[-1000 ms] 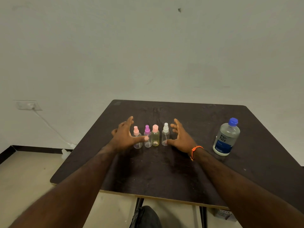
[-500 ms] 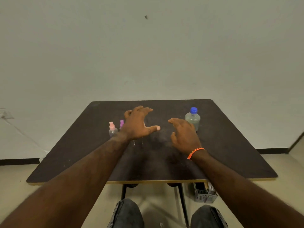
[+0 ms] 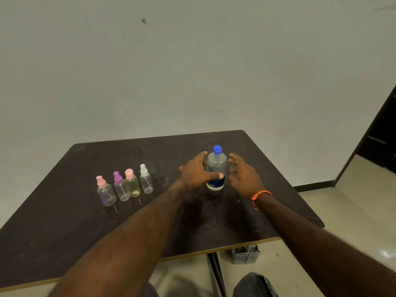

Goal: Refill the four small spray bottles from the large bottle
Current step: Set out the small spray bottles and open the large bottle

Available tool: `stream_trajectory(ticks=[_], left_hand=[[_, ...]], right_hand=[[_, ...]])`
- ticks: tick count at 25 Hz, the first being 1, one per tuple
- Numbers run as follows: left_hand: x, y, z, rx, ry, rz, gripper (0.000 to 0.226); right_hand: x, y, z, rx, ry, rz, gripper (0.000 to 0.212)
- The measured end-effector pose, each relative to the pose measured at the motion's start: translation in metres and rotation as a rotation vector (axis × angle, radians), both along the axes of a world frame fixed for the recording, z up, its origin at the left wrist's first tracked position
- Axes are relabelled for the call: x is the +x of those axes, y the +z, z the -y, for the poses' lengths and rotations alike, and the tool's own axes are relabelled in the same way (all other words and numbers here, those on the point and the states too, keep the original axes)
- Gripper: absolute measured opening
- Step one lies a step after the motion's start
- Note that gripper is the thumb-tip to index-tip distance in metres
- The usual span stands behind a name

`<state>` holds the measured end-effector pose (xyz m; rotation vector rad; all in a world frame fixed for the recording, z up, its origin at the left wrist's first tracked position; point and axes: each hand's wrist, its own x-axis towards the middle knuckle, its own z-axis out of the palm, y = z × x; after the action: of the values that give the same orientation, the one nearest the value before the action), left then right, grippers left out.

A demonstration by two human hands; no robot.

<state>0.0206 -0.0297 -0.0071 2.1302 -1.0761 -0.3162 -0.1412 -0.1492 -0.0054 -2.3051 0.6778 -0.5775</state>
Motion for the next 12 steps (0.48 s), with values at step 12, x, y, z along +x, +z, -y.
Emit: stream_trajectory(ticks=[12], left_hand=[[-0.002,-0.004,0.009,-0.074,0.018,0.034,0.066]], right_hand=[[0.036,0.062,0.004,-0.21,-0.017,0.065,0.043]])
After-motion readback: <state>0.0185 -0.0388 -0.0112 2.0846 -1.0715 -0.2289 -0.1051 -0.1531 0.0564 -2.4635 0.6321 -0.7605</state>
